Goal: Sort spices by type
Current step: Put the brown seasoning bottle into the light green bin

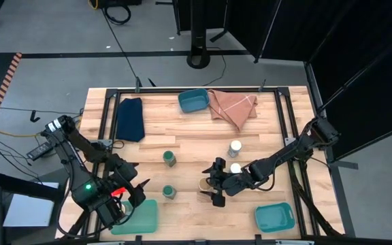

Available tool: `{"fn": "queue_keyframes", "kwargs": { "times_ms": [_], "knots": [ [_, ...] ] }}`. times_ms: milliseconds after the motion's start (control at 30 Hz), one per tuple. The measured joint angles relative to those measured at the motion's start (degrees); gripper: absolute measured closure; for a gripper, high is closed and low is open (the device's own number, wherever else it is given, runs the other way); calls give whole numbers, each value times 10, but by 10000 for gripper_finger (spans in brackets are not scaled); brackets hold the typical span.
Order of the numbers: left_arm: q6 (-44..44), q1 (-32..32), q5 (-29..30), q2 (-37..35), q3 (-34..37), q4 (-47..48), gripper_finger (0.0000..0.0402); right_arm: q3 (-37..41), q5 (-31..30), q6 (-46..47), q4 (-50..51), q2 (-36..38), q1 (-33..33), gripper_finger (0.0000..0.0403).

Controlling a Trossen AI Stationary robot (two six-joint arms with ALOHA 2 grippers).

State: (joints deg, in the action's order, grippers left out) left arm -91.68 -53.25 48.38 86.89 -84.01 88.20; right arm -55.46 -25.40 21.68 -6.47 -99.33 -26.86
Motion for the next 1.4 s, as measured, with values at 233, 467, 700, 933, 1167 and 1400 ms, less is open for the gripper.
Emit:
{"fn": "queue_keyframes", "kwargs": {
  "times_ms": [233, 467, 700, 933, 1167, 1400],
  "knots": [
    [0, 0, 3, 0, 0, 0, 56, 1, 29, 40, -7, -45, -3, 18],
    [0, 0, 5, 0, 0, 0, 56, 0, 25, 56, -29, -62, -3, 19],
    [0, 0, 5, 0, 0, 1, 56, 0, 29, 73, -29, -65, 0, 28],
    [0, 0, 8, 0, 0, 3, 56, 0, 23, 73, -19, -64, 1, 25],
    [0, 0, 8, 0, 0, 2, 56, 0, 8, 83, 22, -64, 1, 27],
    [0, 0, 11, 0, 0, 2, 56, 0, -3, 103, 23, -64, 1, 27]
  ]
}}
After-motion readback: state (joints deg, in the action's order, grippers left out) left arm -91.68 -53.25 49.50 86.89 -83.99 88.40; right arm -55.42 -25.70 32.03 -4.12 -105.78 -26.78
